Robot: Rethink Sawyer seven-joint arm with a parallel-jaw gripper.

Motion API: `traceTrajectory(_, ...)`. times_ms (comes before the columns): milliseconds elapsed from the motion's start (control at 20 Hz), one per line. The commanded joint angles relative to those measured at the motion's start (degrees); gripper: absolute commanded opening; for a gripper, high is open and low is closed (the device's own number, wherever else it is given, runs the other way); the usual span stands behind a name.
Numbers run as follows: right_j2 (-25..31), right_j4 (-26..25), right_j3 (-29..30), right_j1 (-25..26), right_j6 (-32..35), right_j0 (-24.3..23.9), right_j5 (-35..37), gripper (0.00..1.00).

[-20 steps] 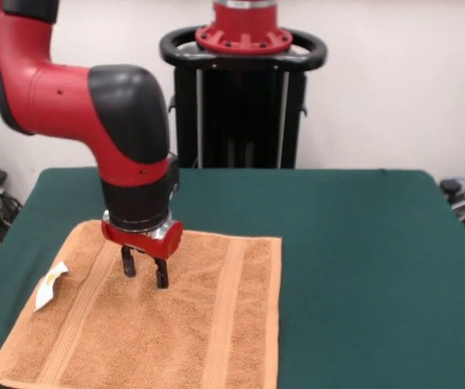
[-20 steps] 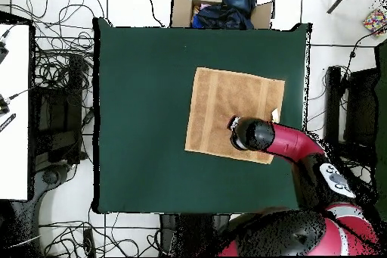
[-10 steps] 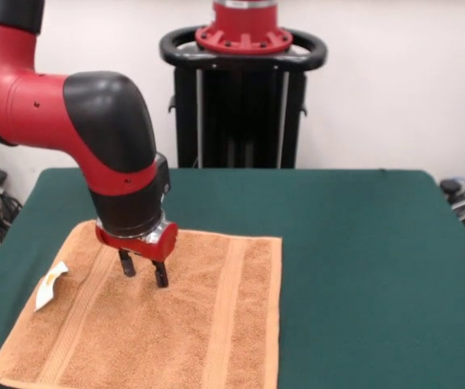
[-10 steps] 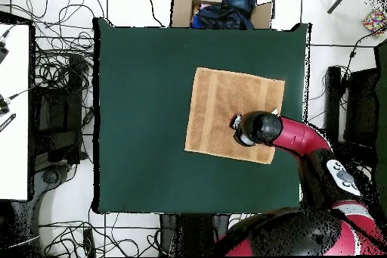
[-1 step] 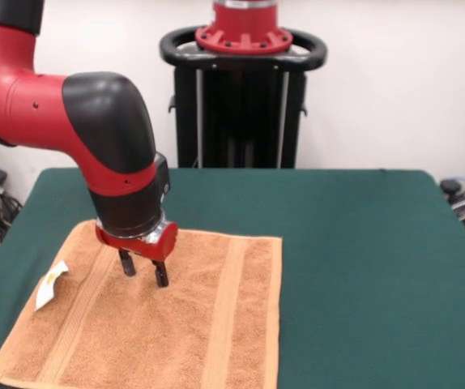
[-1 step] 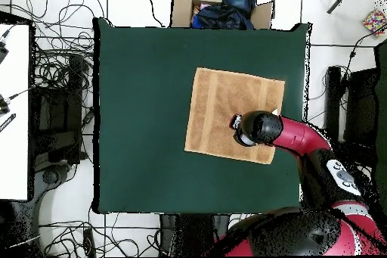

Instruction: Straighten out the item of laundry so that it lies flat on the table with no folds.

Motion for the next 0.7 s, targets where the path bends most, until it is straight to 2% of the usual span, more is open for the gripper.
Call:
traceTrajectory(50,-6.30,-6.64,10.09,14.58,-5.21,-0.80,13.05,1.00)
traceTrajectory(700,-7.95,-7.50,14.78,11.66,-5.23,-0.69,15.84,1.00)
